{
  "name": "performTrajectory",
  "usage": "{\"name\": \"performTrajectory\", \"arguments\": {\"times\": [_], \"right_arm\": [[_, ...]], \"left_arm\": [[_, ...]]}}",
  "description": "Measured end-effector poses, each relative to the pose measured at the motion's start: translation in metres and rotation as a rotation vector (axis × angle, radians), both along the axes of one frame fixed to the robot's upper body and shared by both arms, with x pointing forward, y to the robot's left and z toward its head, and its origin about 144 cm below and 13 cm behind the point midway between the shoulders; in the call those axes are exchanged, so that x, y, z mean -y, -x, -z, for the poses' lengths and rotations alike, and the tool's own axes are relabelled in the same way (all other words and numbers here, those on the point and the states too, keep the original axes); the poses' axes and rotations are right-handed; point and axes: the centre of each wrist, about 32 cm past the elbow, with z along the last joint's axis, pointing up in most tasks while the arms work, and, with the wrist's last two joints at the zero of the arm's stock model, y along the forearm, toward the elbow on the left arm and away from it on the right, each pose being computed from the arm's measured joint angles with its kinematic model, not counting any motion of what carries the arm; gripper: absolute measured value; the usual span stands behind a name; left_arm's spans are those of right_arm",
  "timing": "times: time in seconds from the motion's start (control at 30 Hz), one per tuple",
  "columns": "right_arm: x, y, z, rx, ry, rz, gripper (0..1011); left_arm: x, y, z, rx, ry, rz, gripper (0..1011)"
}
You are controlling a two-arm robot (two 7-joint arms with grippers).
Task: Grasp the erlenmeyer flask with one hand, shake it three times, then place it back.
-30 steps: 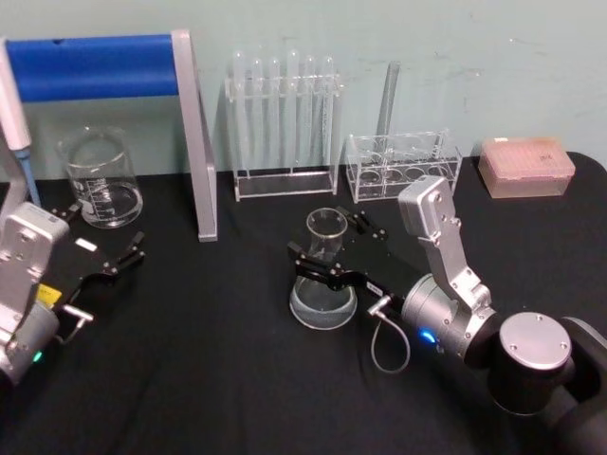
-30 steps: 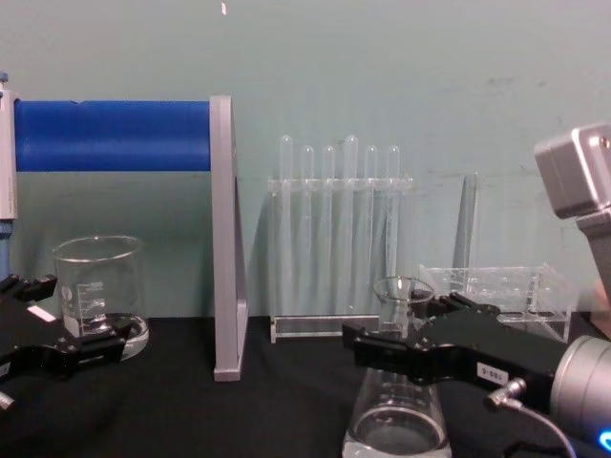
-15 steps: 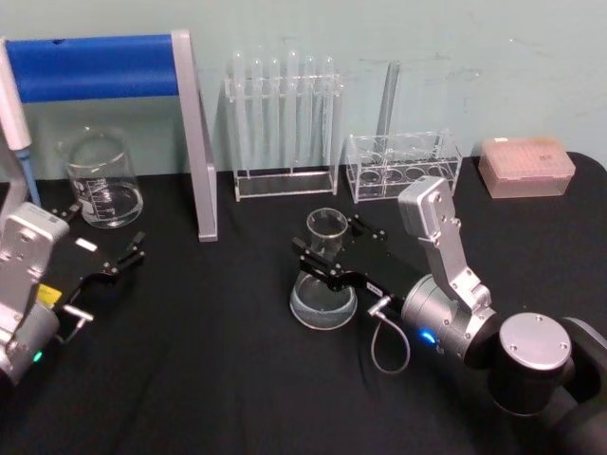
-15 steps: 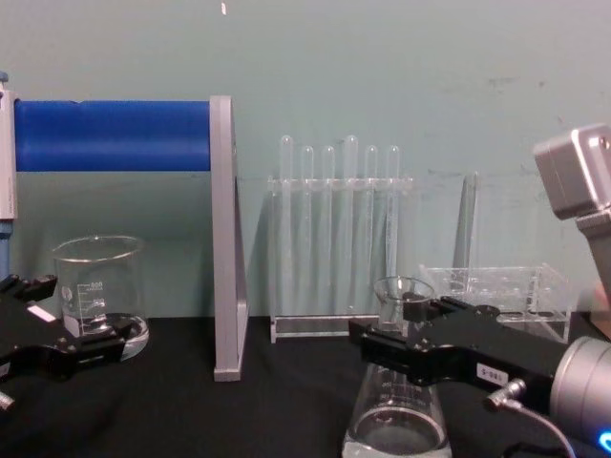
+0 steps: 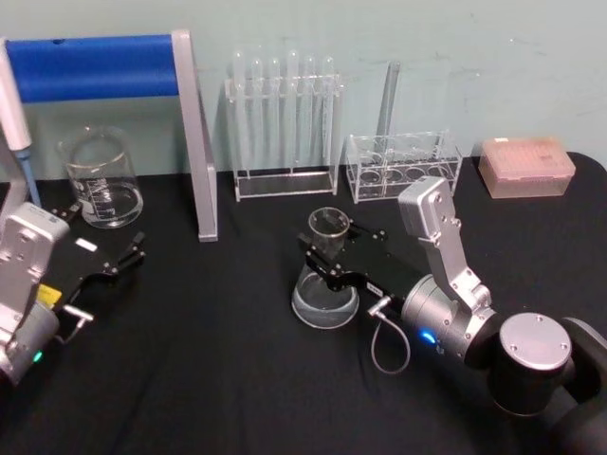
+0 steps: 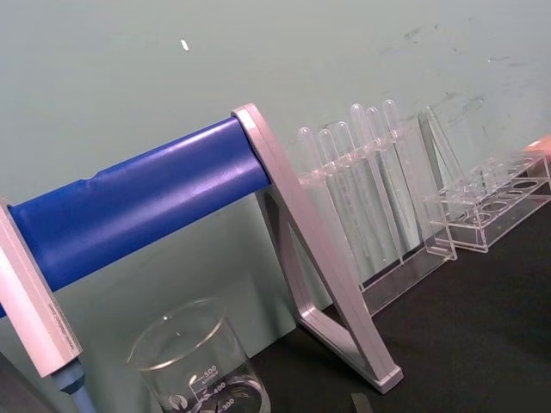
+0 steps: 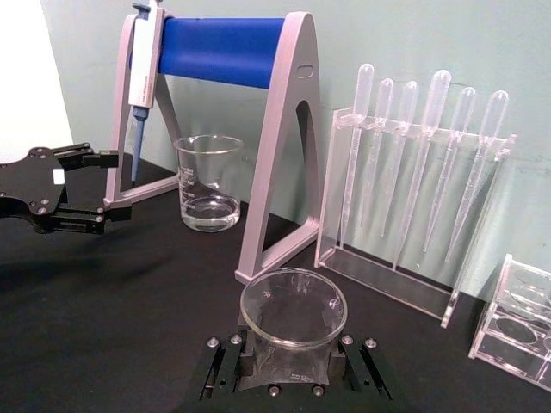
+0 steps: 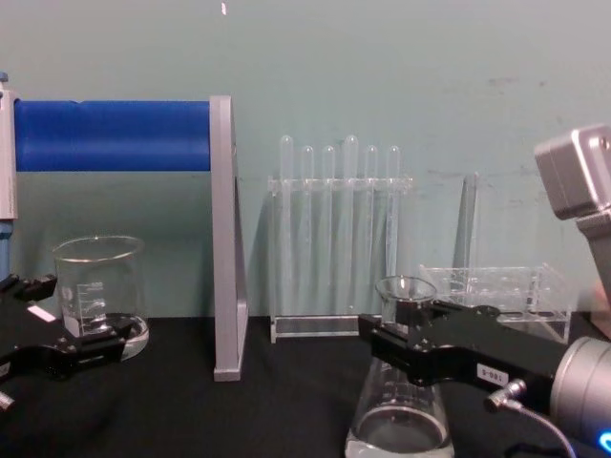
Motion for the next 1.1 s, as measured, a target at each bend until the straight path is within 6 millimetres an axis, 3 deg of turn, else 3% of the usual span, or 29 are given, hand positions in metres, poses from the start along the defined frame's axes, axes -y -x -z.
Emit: {"name": "performTrajectory", "arguments": {"times": [0.27,0.73,1.1], "right_arm": [[0.001,0.001,-0.005,0.016,-0.017,0.007,457],[0.004,0.006,-0.042,0.079,-0.052,0.002,456],[0.006,0.007,-0.047,0.090,-0.057,0.014,456]], "left_arm": [[0.000,0.000,0.000,0.000,0.000,0.000,1001],[0.000,0.000,0.000,0.000,0.000,0.000,1001],[0.000,0.000,0.000,0.000,0.000,0.000,1001]]}}
